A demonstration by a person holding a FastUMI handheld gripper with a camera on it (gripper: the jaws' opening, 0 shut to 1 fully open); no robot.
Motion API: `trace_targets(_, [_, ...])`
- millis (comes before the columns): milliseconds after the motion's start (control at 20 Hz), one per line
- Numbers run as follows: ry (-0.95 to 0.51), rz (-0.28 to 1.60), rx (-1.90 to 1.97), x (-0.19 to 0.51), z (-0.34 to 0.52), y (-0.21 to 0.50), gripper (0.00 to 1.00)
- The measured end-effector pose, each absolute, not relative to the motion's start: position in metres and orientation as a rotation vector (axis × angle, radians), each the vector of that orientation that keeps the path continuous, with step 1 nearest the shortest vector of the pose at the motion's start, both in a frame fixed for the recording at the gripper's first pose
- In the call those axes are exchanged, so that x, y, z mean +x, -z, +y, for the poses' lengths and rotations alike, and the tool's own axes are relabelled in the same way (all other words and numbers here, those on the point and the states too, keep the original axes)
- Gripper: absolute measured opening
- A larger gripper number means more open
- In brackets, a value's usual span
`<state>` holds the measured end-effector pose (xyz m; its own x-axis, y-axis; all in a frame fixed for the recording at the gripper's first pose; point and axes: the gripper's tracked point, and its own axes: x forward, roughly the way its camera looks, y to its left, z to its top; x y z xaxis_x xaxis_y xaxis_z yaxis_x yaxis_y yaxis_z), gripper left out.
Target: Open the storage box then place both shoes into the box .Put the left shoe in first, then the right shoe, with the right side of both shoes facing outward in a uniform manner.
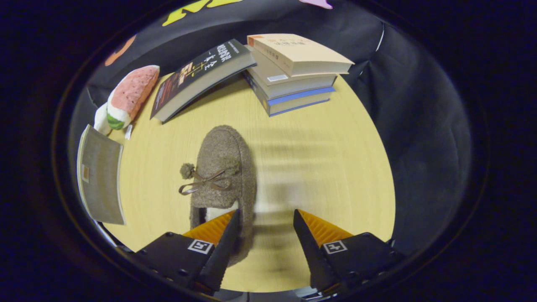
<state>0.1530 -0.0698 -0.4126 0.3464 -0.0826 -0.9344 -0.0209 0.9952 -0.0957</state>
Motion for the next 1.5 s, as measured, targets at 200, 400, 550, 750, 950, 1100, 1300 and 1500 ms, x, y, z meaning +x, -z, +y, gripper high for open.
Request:
trace_targets(200, [0.001,1.281,-0.092,0.147,-0.065,0.435,0.64])
trace_targets(400, [-0.046,1.287,-0.022,0.148,-0.047,0.440,0.33])
trace_targets(550, [-0.091,1.256,-0.123,0.155,-0.039,0.439,0.22])
trace_targets(750, [-0.065,1.264,-0.138,0.157,-0.040,0.442,0.10])
trace_targets(950, [-0.043,1.287,-0.080,0.149,-0.041,0.439,0.02])
trace_targets(1100, [-0.036,1.348,0.108,0.131,-0.027,0.436,0.02])
trace_targets(1300, [-0.063,1.364,0.197,0.107,-0.005,0.416,0.01])
trace_targets(1500, [-0.101,1.299,0.213,0.097,0.032,0.370,0.01])
